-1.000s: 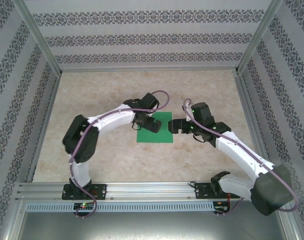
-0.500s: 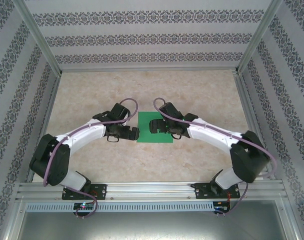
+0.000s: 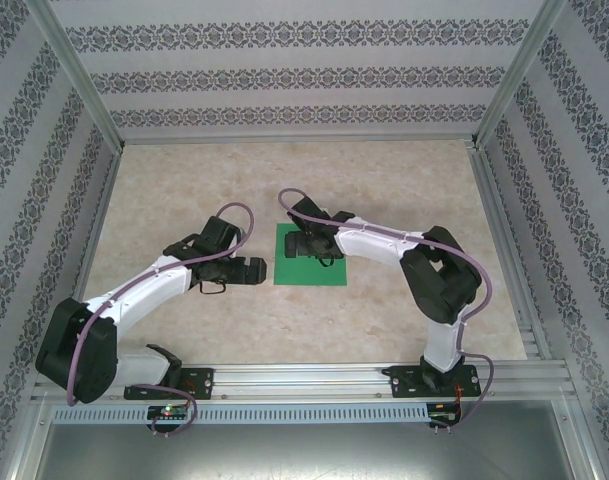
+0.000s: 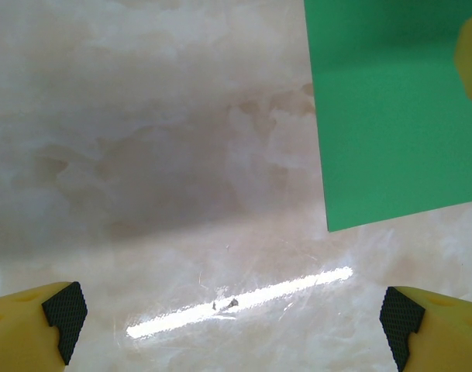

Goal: Fold a paper plane with a square sheet of paper (pick it up from the middle)
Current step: Fold the square sheet of paper in half at the center of the table.

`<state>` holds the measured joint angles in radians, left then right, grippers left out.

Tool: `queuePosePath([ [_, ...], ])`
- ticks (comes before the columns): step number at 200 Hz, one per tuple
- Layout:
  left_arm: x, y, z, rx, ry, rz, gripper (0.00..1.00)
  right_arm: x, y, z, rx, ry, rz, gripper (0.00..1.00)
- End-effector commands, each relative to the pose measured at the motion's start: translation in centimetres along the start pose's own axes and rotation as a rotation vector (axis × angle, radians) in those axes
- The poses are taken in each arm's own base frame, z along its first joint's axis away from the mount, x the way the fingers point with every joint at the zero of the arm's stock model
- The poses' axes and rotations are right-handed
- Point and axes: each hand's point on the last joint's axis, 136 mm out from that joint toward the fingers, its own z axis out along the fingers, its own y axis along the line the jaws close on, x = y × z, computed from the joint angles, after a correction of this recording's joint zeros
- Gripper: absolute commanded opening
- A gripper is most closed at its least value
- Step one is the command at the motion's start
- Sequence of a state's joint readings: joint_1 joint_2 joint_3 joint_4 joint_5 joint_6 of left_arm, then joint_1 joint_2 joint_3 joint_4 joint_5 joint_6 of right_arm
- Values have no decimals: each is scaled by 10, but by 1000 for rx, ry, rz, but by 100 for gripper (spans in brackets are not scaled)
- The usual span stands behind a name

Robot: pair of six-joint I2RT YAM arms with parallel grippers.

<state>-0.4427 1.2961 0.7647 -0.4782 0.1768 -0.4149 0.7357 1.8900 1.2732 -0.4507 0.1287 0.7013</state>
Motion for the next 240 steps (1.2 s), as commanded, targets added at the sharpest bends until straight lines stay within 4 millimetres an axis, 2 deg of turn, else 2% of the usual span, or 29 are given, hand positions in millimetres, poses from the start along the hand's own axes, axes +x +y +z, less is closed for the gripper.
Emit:
queuePosePath([
  [1,-8,0,1,22,-35,-30,100,-4,-7,2,62,-5,26,95],
  [105,-6,-5,5,47,-19,-31,100,4,-12,34,162,50,43,94],
  [177,0,-7,10,65,16,-32,100,28,-18,61,196,127,30,91],
  [240,3,-10,14,79,38,-31,100,36,-26,71,232,146,12,84],
])
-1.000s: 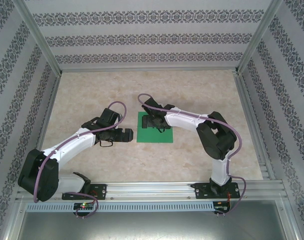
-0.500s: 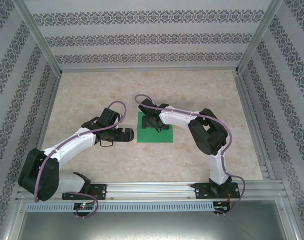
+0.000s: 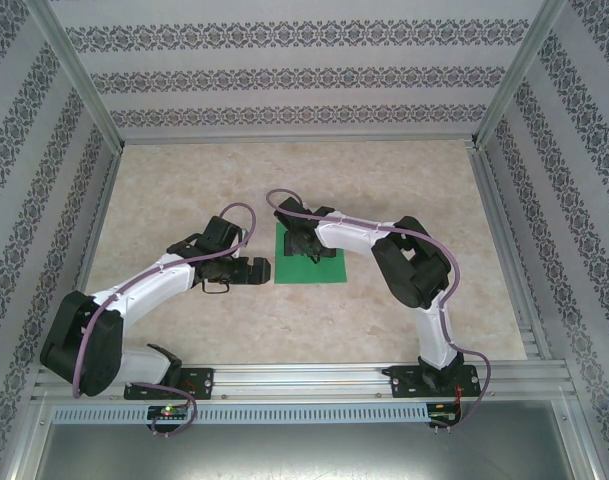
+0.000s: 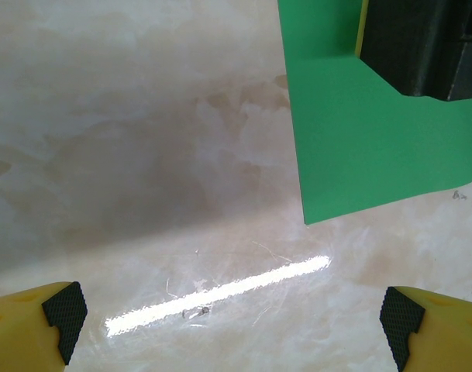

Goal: Fold a paper plane with a square sheet of paper (pick it up from the middle)
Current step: Fold the square sheet of paper in half at the center of the table.

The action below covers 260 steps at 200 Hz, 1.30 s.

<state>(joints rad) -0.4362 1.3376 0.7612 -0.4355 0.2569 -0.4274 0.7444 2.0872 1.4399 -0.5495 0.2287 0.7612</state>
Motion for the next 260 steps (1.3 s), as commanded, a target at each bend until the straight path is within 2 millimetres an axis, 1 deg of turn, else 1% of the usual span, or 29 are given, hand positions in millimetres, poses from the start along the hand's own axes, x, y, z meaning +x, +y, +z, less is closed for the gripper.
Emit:
queuePosePath([
  [1,1,1,4,9,6,-13,100,39,-15,35,77,115,-26,84],
  [20,3,2,7,11,15,-17,100,39,-14,36,66,117,-21,82],
  [61,5,0,8,18,22,-16,100,29,-10,26,45,81,-20,74],
  [78,5,-1,8,20,24,-16,100,25,-8,23,37,67,-22,68],
  [101,5,-2,8,22,25,-17,100,18,-4,15,18,34,-24,55],
  [116,5,-1,8,22,26,-19,100,13,0,10,-8,12,-21,49],
  [136,5,-2,7,26,23,-20,100,7,13,2,-88,-23,-26,42],
  [141,5,-2,7,26,23,-21,100,5,16,0,-110,-32,-26,39],
  [172,3,-2,2,27,1,-35,100,0,27,-14,-185,-51,-36,28],
  [181,2,-2,-2,29,-12,-43,100,-1,32,-21,-213,-60,-36,25],
  [196,1,-2,-11,30,-37,-54,100,-5,42,-36,-278,-78,-37,25],
  [211,-3,-1,-22,25,-68,-64,100,-8,54,-57,-372,-97,-35,24],
  [230,-8,1,-41,21,-115,-82,100,-11,70,-90,-525,-124,-26,23],
  [244,-13,-2,-54,39,-148,-90,100,-12,76,-115,-626,-135,-23,23],
  [260,-19,-12,-66,89,-179,-98,100,-11,75,-132,-742,-137,12,23],
])
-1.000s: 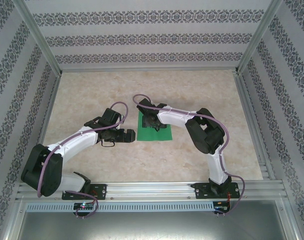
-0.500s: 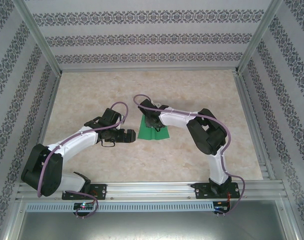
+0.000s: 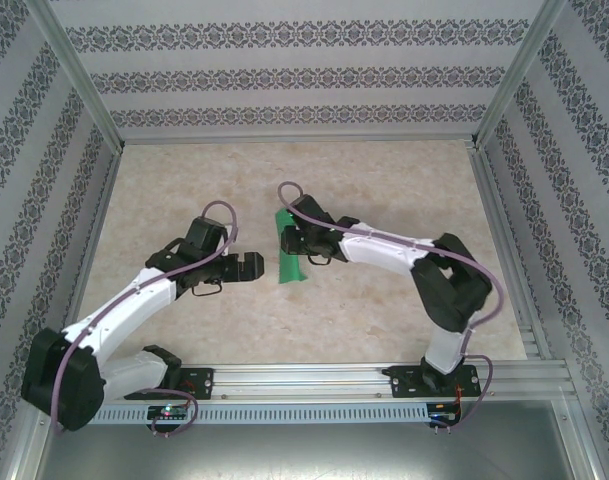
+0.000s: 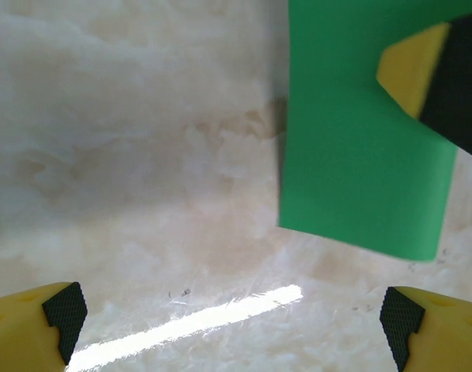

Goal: Fold a paper plane with a square sheet of paper (pick it up from the middle)
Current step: Fold the square sheet of paper in half at the center of the table, then hold the square sheet of paper at the center of the table.

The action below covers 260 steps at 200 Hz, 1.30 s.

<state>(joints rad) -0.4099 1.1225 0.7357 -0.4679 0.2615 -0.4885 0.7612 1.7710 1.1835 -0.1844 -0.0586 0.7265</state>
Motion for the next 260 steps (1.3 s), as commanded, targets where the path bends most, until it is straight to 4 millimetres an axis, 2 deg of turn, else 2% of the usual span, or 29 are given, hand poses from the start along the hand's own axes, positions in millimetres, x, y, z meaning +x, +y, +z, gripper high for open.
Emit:
queuePosePath([
  [1,-10,-7,-18,29,-35,-46,100,-9,36,-28,-248,-27,35,22],
  [22,-16,-27,-21,123,-34,-68,100,-9,41,-40,-439,-42,128,22],
  [46,-21,-41,-16,195,-26,-90,100,2,26,-40,-464,-21,168,23],
  [89,-18,-56,19,249,40,-108,98,23,-14,-26,-414,16,220,23],
  [142,-16,-70,67,265,104,-118,87,47,-54,-10,-330,73,228,23],
  [189,-7,-83,102,259,157,-110,72,55,-75,-6,-319,88,245,24],
  [234,8,-96,126,248,206,-77,53,61,-85,-3,-306,99,246,25],
  [242,11,-98,130,249,218,-74,47,62,-87,-2,-305,100,252,25],
  [260,16,-104,135,261,235,-67,41,64,-90,-2,-306,100,253,25],
])
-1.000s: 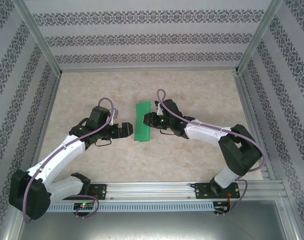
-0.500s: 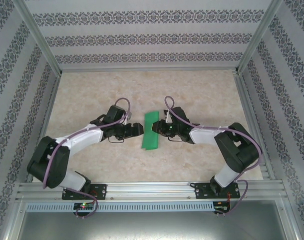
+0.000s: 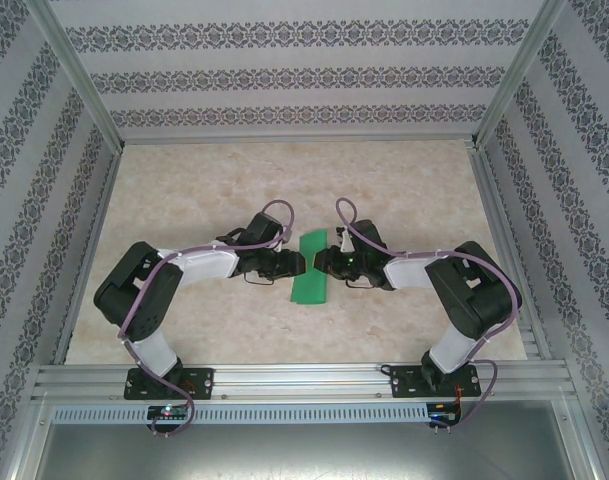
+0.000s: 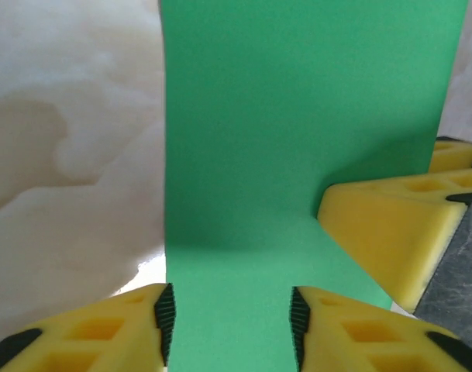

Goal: Fold a paper plane with a square sheet of paper (pick it up from the middle)
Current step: Hold the square sheet of paper at the center of the table.

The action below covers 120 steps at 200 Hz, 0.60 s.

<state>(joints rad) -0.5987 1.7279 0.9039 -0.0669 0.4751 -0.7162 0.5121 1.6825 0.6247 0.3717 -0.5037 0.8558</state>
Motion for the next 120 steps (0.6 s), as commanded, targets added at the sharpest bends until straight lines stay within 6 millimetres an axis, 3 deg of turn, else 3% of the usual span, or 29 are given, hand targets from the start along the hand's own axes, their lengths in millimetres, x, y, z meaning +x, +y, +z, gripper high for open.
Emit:
queuePosePath([
  [1,-4,-16,9,39,-8,28,41,2,-5,1,-18,7,-27,25],
  [41,7,-7,26,-1,36,35,33,3,-8,2,-29,11,-21,25],
  [72,13,-3,33,-17,54,38,33,2,-10,-3,-13,3,-24,27],
  [120,17,0,41,-27,77,45,32,-5,-17,-21,104,-21,-67,38],
])
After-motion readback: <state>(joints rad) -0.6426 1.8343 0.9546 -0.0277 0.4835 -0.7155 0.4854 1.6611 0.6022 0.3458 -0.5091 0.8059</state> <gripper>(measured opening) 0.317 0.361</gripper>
